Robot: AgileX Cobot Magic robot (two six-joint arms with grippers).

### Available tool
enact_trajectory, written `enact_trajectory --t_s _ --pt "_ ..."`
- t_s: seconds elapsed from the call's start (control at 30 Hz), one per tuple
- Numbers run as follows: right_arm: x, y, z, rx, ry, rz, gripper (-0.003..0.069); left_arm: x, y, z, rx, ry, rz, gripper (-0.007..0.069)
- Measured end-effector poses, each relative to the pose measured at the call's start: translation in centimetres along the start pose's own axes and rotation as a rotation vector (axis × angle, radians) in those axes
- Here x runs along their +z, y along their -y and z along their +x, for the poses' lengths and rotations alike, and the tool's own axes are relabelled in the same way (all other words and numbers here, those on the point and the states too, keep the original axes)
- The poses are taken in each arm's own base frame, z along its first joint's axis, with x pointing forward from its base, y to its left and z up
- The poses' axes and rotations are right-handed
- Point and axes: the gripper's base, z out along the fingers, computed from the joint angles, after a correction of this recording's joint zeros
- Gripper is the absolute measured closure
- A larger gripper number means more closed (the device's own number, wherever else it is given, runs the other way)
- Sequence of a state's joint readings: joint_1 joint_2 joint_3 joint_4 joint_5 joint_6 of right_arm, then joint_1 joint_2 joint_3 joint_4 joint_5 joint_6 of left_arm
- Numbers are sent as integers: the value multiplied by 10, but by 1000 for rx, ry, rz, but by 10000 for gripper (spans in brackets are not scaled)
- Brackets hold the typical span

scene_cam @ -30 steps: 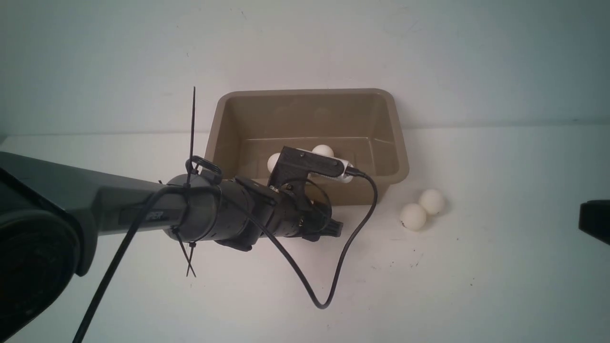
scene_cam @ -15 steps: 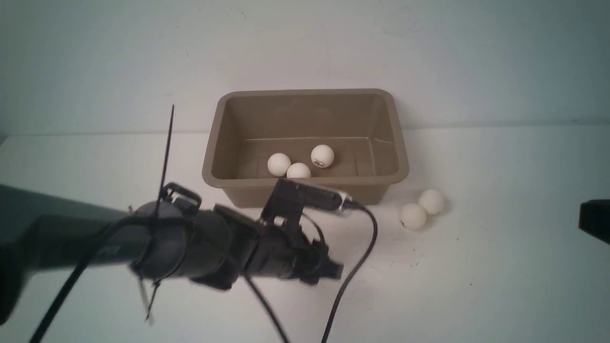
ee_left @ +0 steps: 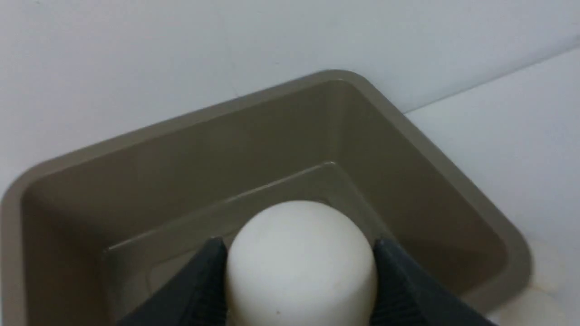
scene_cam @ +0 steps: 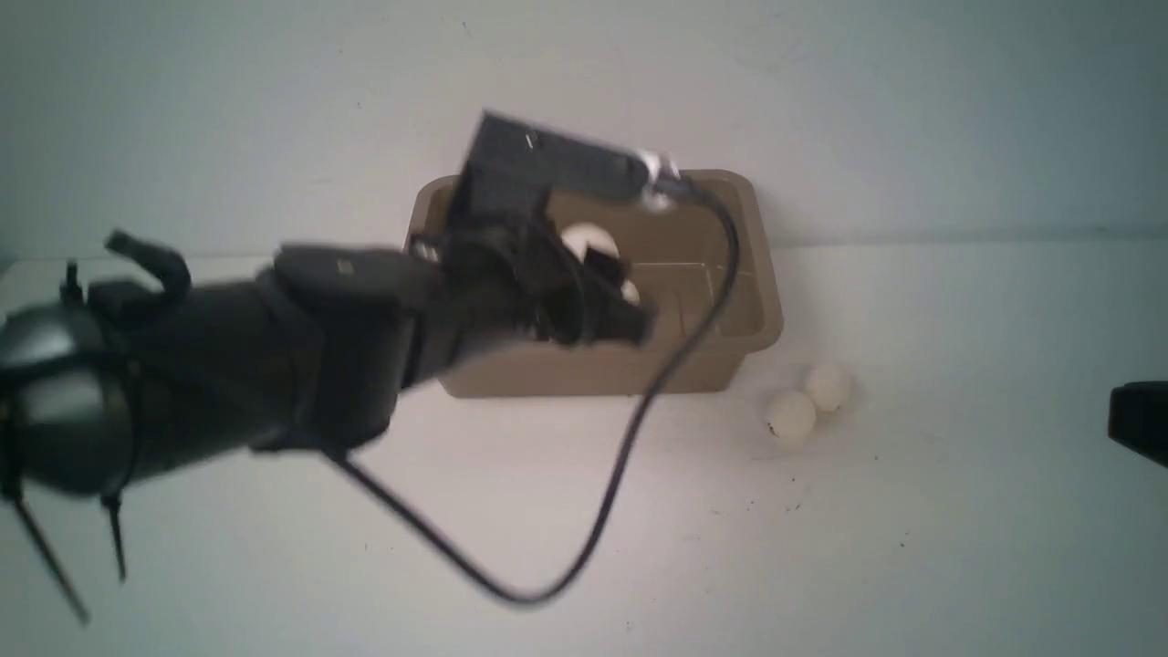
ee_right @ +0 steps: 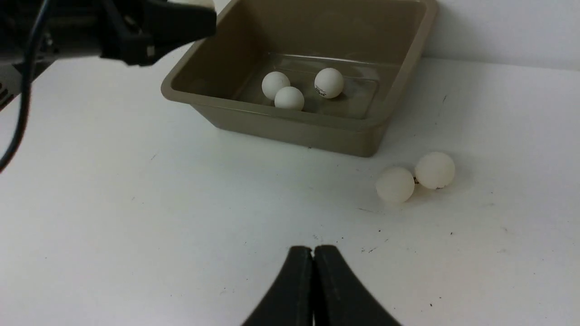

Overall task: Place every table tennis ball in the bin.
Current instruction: Use the left arm to put the table tennis ball into the box

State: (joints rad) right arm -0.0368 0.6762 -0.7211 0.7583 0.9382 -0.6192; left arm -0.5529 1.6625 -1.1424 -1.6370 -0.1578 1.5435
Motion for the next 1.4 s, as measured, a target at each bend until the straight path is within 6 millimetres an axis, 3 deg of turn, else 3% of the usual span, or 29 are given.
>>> enact_trajectory --t_s 0.17,0.43,0.97,1.2,1.4 --pt "0 0 0 0 0 0 669 44 -25 8 38 -53 -53 272" --pt "0 0 0 0 0 0 669 84 -29 38 161 -148 -59 272" --pt "0 0 0 0 0 0 669 94 -19 50 389 -156 74 268" --pt "0 0 0 0 -2 -2 669 101 -29 59 365 -183 56 197" --pt "0 0 1 0 -6 -5 669 101 -34 59 349 -188 35 186"
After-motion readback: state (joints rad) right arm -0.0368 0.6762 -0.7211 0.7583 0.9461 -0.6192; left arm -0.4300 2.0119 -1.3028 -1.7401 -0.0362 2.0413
